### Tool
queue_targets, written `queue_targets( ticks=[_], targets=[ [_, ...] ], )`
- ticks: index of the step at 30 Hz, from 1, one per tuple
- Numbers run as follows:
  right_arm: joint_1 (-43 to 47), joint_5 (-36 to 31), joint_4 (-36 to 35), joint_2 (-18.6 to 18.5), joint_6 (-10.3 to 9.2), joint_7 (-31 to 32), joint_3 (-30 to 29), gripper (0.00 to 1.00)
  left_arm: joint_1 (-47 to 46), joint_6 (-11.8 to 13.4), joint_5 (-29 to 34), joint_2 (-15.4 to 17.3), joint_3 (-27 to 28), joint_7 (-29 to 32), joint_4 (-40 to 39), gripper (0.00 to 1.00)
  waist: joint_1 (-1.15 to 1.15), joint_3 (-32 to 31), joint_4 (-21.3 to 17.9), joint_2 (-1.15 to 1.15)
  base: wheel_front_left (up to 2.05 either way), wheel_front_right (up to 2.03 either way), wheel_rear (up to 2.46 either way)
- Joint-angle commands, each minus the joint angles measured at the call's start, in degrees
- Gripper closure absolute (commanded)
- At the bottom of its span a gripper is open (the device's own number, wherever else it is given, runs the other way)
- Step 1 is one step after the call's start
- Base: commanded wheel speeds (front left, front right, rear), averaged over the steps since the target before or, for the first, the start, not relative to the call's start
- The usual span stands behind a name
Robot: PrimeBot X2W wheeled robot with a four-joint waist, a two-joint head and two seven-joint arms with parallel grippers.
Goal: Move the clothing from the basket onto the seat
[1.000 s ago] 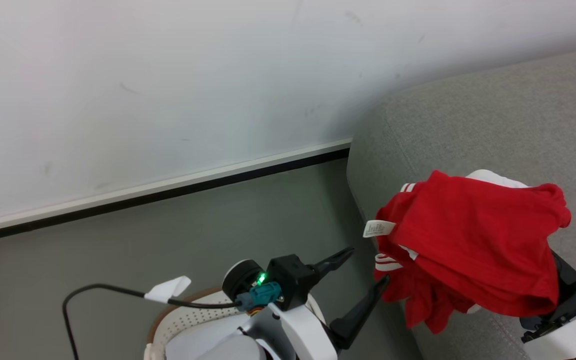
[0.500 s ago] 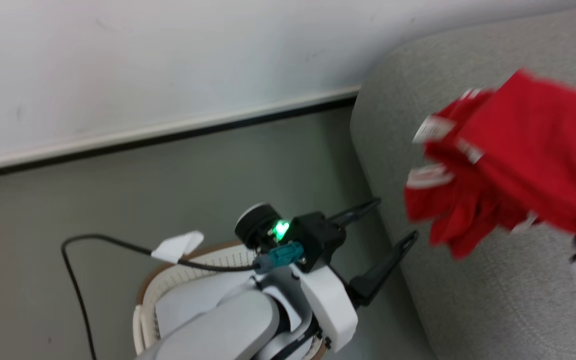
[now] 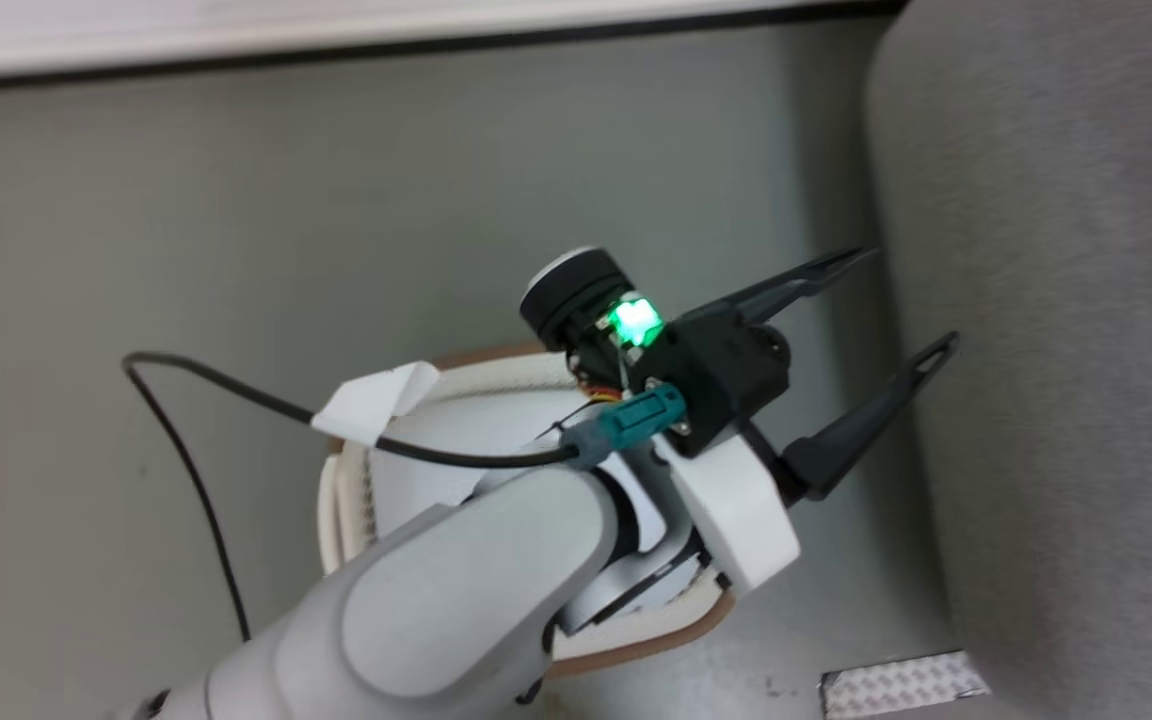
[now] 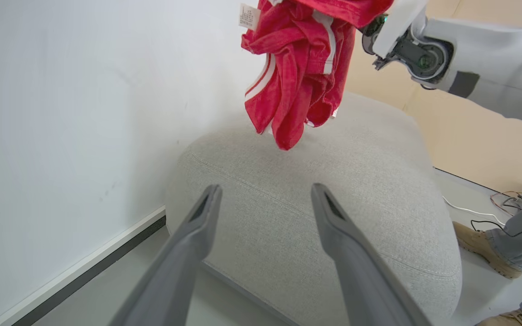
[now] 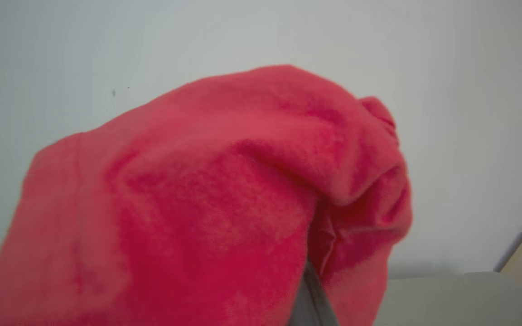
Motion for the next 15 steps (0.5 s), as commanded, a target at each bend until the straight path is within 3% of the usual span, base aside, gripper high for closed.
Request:
queue_targets(
  ticks=[1, 7, 15],
  targets=[
    [-2.35, -0.88, 1.65, -1.29, -0.13, 0.3, -1.5, 1.0, -1.27, 0.02, 0.77, -0.31, 0.23, -0.6, 0.12, 0.0, -0.02, 4.3, 4.1, 0.0, 0.0, 0.0, 0.0],
    [-9.54, -3.89, 12.61, -4.02, -0.12, 0.85, -8.37, 1.0, -2.51, -0.18, 1.5, -1.46, -0.64, -1.25, 0.68, 0.0, -0.02, 8.26, 7.23, 0.0, 0.0, 0.0, 0.0],
    [-9.11, -11.05, 29.31, 0.86, -0.12, -1.47, -17.6, 1.0, -2.85, -0.28, 1.86, -1.27, -1.0, -2.19, 1.66, 0.0, -0.02, 10.23, 8.06, 0.0, 0.0, 0.0, 0.0]
  ],
)
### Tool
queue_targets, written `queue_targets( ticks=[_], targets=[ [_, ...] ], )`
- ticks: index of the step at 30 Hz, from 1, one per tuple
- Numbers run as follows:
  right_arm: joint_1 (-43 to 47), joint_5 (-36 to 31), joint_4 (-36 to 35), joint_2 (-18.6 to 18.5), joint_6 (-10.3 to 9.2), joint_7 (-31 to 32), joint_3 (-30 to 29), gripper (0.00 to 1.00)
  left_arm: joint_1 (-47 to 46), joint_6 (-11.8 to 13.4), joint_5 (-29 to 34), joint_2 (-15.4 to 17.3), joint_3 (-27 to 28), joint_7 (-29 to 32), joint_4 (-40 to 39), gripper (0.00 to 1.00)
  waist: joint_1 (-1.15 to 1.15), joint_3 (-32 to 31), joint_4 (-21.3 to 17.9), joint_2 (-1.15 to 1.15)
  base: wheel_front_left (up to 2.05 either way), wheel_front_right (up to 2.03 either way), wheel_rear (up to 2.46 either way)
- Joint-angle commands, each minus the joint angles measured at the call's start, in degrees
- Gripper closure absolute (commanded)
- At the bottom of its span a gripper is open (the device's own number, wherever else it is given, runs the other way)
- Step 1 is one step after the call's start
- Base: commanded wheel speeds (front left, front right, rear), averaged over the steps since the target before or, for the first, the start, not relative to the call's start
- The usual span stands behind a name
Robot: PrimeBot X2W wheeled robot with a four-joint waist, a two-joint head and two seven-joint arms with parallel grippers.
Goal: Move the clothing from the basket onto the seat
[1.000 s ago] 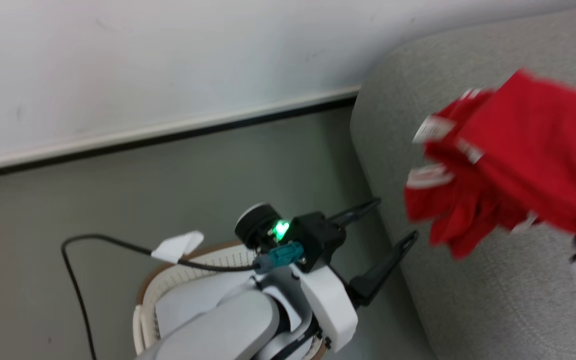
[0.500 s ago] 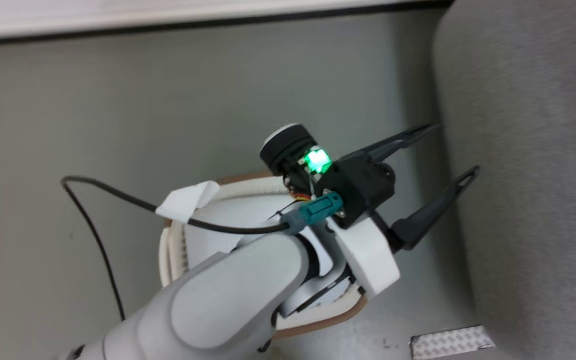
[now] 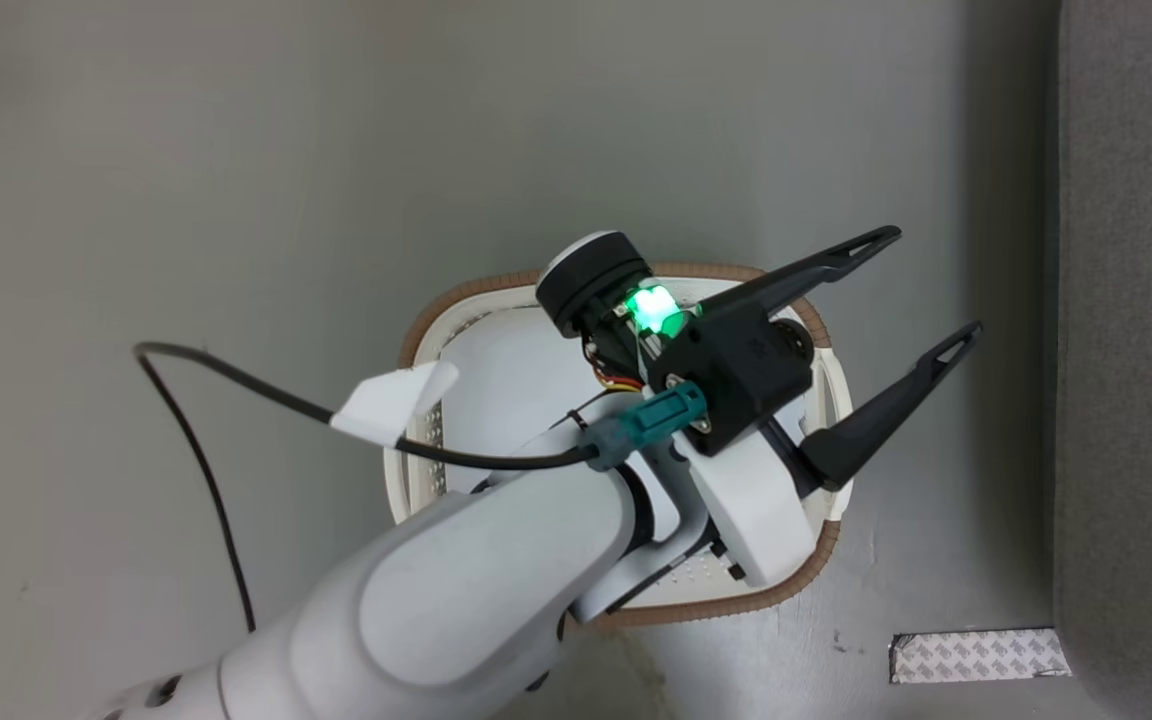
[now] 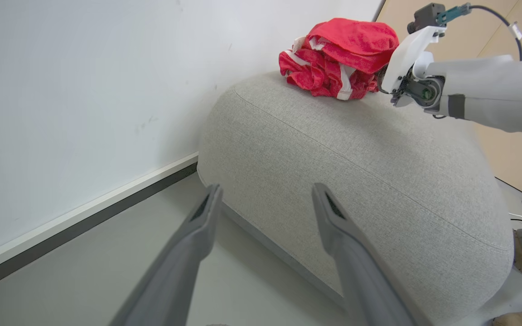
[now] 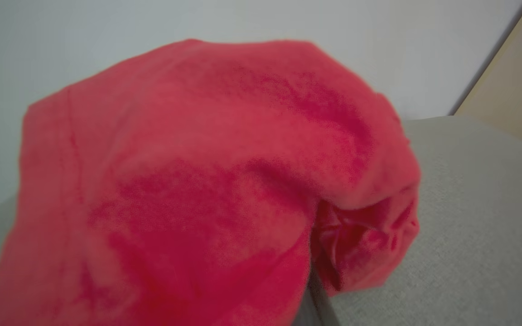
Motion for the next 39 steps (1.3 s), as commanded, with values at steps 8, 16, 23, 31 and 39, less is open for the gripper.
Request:
queue_targets(
  ticks=[8, 16, 23, 31, 39],
  targets=[
    [6.25, -7.09, 0.88, 5.63, -0.12, -1.47, -1.81, 0.0, 2.52, 0.4, -1.35, 1.56, 1.12, -3.06, 2.44, 0.0, -0.02, -5.34, -1.4, 0.0, 0.0, 0.0, 0.0],
    [22.14, -9.91, -14.01, 11.35, -0.12, -1.47, -2.42, 0.0, 10.86, 2.12, -5.39, 3.47, 2.64, -7.12, 4.93, 0.0, -0.02, -16.01, -1.86, 0.0, 0.0, 0.0, 0.0],
    [38.59, -11.4, -31.85, 19.39, -0.13, -1.39, -0.23, 0.0, 19.55, 5.21, -8.89, 6.1, 5.07, -10.46, 7.48, 0.0, -0.02, -25.82, 0.05, 0.0, 0.0, 0.0, 0.0],
    [51.49, -12.84, -43.67, 25.43, -0.12, -1.38, 4.56, 0.0, 27.99, 9.32, -11.94, 8.62, 8.56, -13.08, 8.12, 0.0, -0.02, -33.9, 3.54, 0.0, 0.0, 0.0, 0.0],
    [57.53, -12.43, -46.99, 28.53, -0.13, -1.39, 9.63, 0.0, 35.23, 12.48, -12.72, 10.85, 12.66, -14.7, 8.73, 0.0, -0.02, -38.85, 6.58, 0.0, 0.0, 0.0, 0.0]
  ],
)
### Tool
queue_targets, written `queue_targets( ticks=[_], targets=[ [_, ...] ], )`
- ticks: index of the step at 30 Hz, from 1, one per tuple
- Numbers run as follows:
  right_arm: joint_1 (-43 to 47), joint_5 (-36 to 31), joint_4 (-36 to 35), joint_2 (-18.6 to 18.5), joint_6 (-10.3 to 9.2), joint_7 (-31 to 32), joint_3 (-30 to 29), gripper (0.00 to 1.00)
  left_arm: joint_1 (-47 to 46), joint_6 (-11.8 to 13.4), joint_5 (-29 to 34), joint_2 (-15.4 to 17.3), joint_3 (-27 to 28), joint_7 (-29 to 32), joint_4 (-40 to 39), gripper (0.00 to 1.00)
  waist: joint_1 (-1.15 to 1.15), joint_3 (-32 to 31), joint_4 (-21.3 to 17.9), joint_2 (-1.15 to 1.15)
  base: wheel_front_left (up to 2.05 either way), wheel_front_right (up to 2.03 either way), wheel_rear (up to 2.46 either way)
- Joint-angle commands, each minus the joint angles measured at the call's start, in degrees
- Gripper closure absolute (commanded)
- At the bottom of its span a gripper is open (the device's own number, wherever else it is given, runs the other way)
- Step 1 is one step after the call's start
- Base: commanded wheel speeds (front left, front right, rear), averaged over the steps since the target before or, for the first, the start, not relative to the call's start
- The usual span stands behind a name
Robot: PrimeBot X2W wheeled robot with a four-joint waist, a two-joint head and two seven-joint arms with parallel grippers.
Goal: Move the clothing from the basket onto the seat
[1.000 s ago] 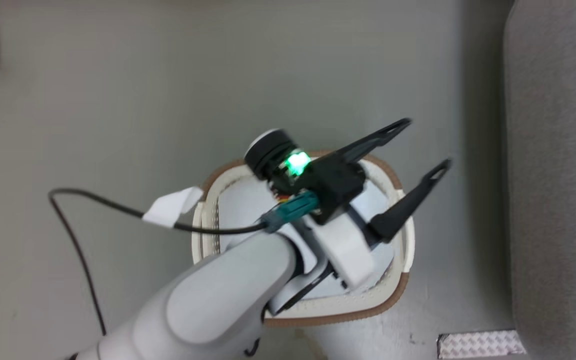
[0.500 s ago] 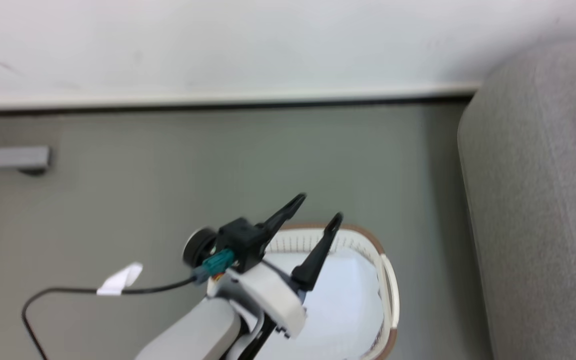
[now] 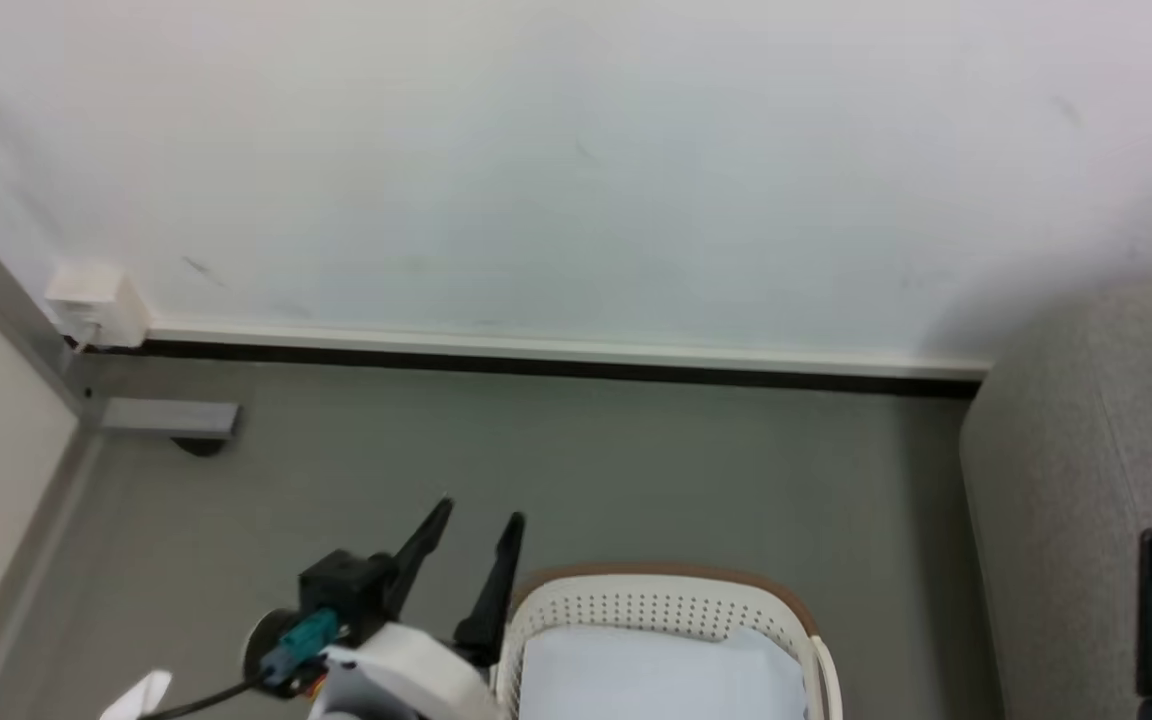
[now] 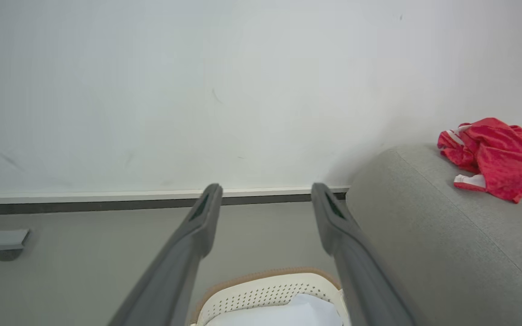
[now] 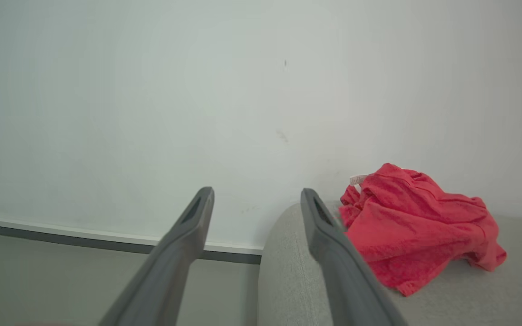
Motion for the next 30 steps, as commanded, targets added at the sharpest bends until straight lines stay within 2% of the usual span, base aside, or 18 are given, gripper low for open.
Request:
queue_targets(
  ticks=[1, 5, 9, 12, 15, 22, 23, 30],
  targets=[
    [1.76, 0.44, -0.44, 0.57, -0.12, 0.04, 1.0, 0.0, 2.3, 0.73, 0.01, 0.81, 1.06, -0.33, 0.36, 0.0, 0.02, -2.49, 1.94, 0.0, 0.0, 0.0, 0.0],
    [4.62, -1.83, 0.37, 0.93, -0.12, 0.03, 3.57, 0.0, 6.37, 1.68, 2.12, 1.43, 3.35, -0.53, -0.02, 0.0, 0.02, -5.1, 2.97, 0.0, 0.0, 0.0, 0.0],
    [6.55, -1.88, 0.65, 2.02, -0.12, 0.04, 4.97, 0.0, 10.93, 2.56, 5.29, 0.95, 8.21, -0.52, -1.29, 0.0, 0.02, -6.47, 3.75, 0.0, 0.0, 0.0, 0.0],
    [7.73, -1.46, 1.26, 2.8, -0.13, 0.03, 6.23, 0.0, 14.42, 1.38, 7.63, -0.32, 12.59, -0.52, -1.15, 0.0, 0.02, -7.11, 4.15, 0.0, 0.0, 0.0, 0.0],
    [8.43, -0.66, 1.88, 3.54, -0.12, 0.04, 7.4, 0.0, 17.29, -0.91, 9.33, -1.82, 16.73, -0.53, 0.15, 0.0, 0.02, -7.44, 4.31, 0.0, 0.0, 0.0, 0.0],
    [9.38, 1.13, 3.17, 4.72, -0.13, 0.03, 7.85, 0.0, 21.15, -8.18, 15.22, -6.12, 25.09, -0.52, 3.48, 0.0, 0.02, -7.49, 3.74, 0.0, 0.0, 0.0, 0.0],
    [9.38, 1.13, 3.17, 4.72, -0.13, 0.03, 7.85, 0.0, 21.15, -8.18, 15.22, -6.12, 25.09, -0.52, 3.48, 0.0, 0.02, -7.49, 3.74, 0.0, 0.0, 0.0, 0.0],
    [9.74, 1.28, 3.82, 5.12, -0.12, 0.03, 8.43, 0.0, 21.66, -13.17, 20.8, -9.81, 31.15, -0.51, 5.44, 0.0, 0.02, -6.77, 2.02, 0.0, 0.0, 0.0, 0.0]
  ],
)
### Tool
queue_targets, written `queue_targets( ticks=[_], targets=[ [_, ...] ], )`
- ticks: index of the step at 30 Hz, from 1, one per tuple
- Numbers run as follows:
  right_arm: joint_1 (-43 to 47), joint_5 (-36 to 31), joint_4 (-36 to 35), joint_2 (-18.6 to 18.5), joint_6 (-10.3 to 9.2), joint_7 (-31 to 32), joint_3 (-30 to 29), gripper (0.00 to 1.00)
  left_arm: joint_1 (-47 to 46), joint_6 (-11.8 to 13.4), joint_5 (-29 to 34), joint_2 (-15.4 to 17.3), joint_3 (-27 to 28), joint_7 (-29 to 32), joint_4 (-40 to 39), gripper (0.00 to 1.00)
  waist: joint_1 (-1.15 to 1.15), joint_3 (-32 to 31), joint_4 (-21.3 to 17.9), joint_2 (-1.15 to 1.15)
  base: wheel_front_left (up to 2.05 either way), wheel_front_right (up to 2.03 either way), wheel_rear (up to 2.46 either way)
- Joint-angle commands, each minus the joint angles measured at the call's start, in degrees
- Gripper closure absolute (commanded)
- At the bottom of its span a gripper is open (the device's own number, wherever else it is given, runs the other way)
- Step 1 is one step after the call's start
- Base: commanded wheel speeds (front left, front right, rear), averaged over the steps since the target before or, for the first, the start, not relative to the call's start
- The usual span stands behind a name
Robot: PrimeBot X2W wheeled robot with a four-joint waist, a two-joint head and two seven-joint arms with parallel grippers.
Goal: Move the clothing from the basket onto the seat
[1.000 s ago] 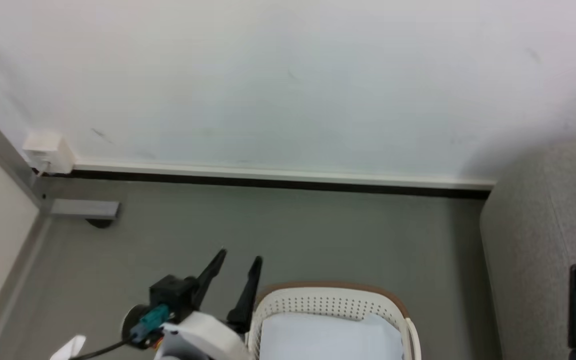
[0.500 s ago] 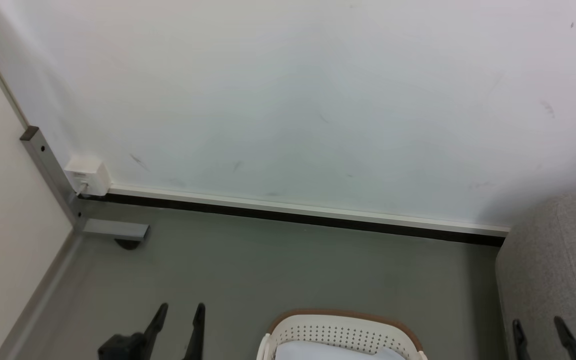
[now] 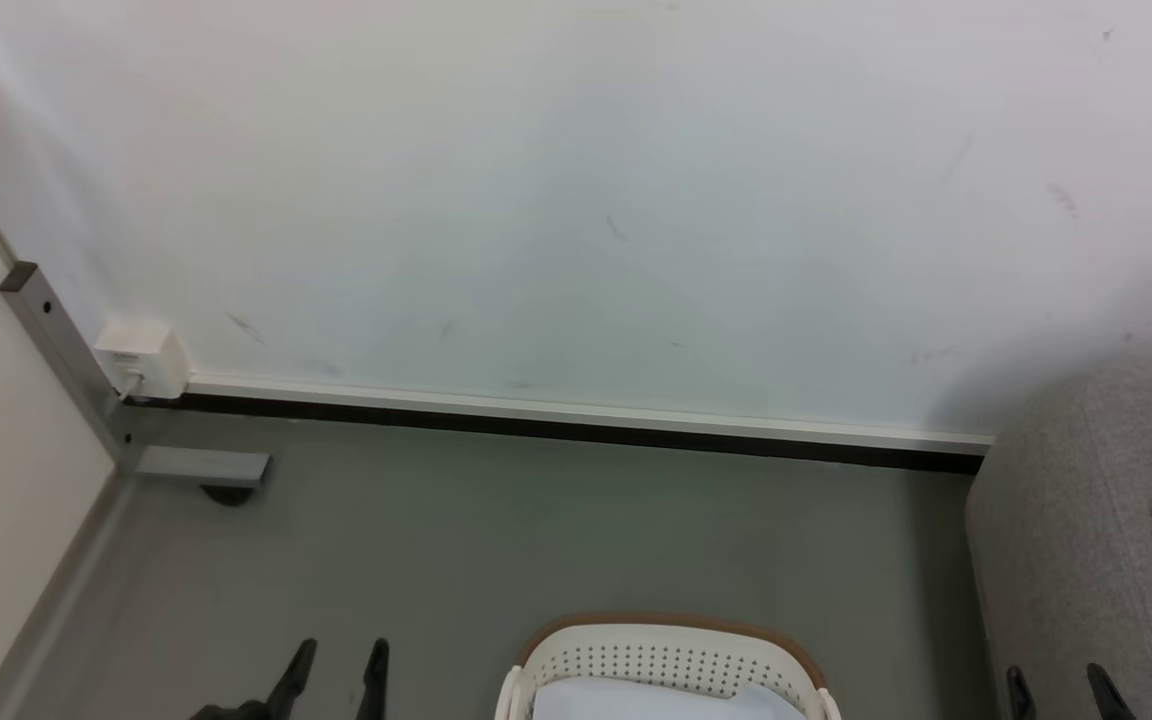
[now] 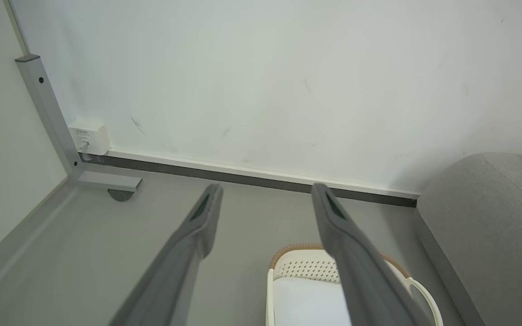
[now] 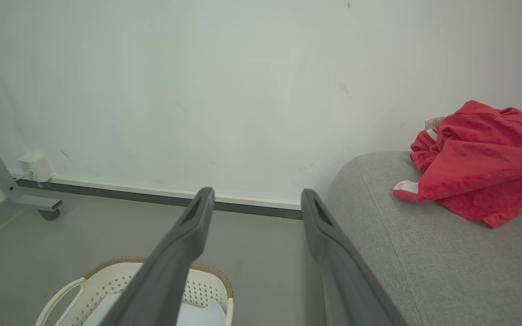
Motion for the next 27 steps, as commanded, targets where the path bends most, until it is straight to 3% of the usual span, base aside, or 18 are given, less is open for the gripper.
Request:
queue_targets(
  ticks=[1, 12, 13, 16, 27],
  targets=[
    [0.49, 0.68, 0.24, 0.04, -0.12, 0.03, -0.14, 0.0, 0.08, -0.62, 1.4, -0.29, 0.95, -0.05, 0.4, 0.0, 0.0, 0.24, -0.35, 0.0, 0.0, 0.0, 0.0],
    [-0.2, 1.02, 0.43, 0.1, -0.12, 0.03, 0.13, 0.0, -1.31, -4.82, 6.36, -3.19, 5.7, -0.05, 1.23, 0.0, 0.0, 0.26, -1.3, 0.0, 0.0, 0.0, 0.0],
    [-0.11, 0.97, 0.34, 0.09, 0.0, 0.0, 0.14, 1.0, -0.98, -4.75, 5.97, -3.27, 5.61, 0.03, 1.27, 1.0, 0.0, 0.28, -1.31, 0.0, 0.0, 0.0, 0.0],
    [-0.02, 1.46, 1.69, 0.37, 0.01, 0.15, 0.15, 1.0, -0.38, -4.8, 5.56, -3.62, 5.48, 0.29, 2.7, 1.0, 0.0, 0.29, -1.34, 0.0, 0.0, 0.0, 0.0],
    [-2.46, 13.96, 2.01, 0.31, 0.0, 3.39, -0.31, 1.0, -1.66, -5.12, -6.48, -3.95, 7.54, 3.67, 2.03, 1.0, 0.0, 0.46, -1.65, 0.0, 0.0, 0.0, 0.0]
  ],
)
